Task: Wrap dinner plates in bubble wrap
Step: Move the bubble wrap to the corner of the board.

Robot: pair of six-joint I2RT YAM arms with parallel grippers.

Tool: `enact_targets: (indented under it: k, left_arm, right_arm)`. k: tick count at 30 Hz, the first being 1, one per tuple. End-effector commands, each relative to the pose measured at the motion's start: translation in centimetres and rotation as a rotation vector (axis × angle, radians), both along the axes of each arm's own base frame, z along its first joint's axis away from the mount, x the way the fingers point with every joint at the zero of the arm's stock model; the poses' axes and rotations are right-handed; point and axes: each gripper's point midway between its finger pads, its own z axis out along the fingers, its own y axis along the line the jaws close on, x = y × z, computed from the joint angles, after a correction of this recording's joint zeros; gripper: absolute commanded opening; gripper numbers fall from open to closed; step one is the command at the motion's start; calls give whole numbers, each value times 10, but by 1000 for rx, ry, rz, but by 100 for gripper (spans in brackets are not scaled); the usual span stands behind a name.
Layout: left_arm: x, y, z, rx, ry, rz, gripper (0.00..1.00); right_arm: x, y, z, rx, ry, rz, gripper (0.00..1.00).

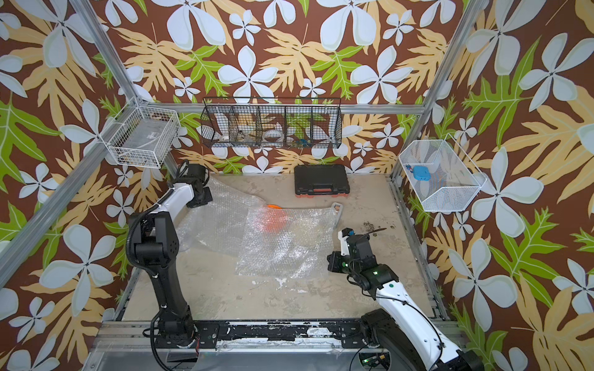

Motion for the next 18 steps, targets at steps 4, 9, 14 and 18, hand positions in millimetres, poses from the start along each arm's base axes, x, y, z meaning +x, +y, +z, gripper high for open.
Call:
enact_targets:
  k: [4, 9, 14, 18]
  left_arm:
    - [34, 39, 32, 17, -63, 127, 16]
    - [42, 37, 28, -33, -93, 155, 21]
    - [25, 16, 31, -72, -80, 108, 57]
    - [-1, -22, 59, -108, -106, 6, 67]
  right_arm:
    - [-13, 16, -5, 67, 62, 82, 0]
    - [-38, 39, -11, 150, 131, 197, 0]
    - [-73, 60, -12, 209, 199, 318, 0]
    - [-96, 59, -11, 223, 227, 344, 0]
